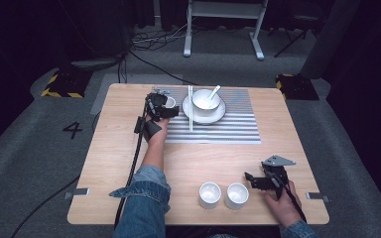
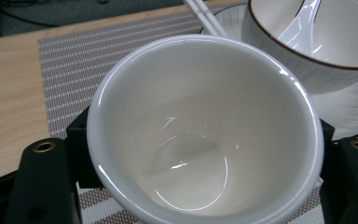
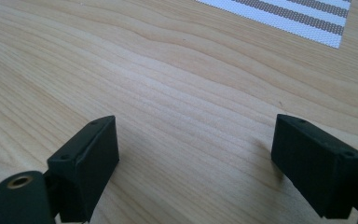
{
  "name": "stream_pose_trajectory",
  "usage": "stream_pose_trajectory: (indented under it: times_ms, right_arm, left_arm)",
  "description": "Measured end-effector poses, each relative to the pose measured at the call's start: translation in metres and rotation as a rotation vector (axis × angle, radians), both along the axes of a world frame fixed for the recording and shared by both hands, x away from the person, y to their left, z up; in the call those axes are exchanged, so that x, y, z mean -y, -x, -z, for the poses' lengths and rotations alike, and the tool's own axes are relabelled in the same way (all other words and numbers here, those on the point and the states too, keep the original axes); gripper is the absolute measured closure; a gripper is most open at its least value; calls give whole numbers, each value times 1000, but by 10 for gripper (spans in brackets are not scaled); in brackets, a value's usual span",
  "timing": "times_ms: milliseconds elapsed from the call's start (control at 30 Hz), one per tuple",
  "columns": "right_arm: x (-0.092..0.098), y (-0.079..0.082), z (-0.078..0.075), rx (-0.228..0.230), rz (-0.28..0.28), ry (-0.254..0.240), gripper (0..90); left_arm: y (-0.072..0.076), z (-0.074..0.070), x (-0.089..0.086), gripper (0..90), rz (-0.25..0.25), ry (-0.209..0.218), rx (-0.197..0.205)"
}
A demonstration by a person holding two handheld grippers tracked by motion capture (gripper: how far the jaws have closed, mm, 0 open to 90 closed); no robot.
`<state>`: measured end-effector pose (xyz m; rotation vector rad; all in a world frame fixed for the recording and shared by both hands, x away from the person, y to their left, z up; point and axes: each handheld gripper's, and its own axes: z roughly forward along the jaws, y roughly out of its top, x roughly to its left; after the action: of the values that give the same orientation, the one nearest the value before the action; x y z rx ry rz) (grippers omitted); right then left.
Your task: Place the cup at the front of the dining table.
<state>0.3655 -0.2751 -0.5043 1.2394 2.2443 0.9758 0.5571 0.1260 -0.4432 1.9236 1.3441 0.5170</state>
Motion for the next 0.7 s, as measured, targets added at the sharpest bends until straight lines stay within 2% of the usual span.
stream_pose_trajectory:
  times_ms: [100,367,567,700]
  right_arm:
    - [0,0,0,0,0,0,152]
    - [0,0,0,0,0,0,152]
    - [0,0,0,0,0,1,152]
    - [0,0,0,0,0,0,152]
  left_arm:
    - [-2,7,3,267,11,-33,-10]
    - [-5,20,11,266,37,-36,-36]
    - [-7,31,17,266,52,-47,-83]
    - [-6,32,19,266,70,-58,-73]
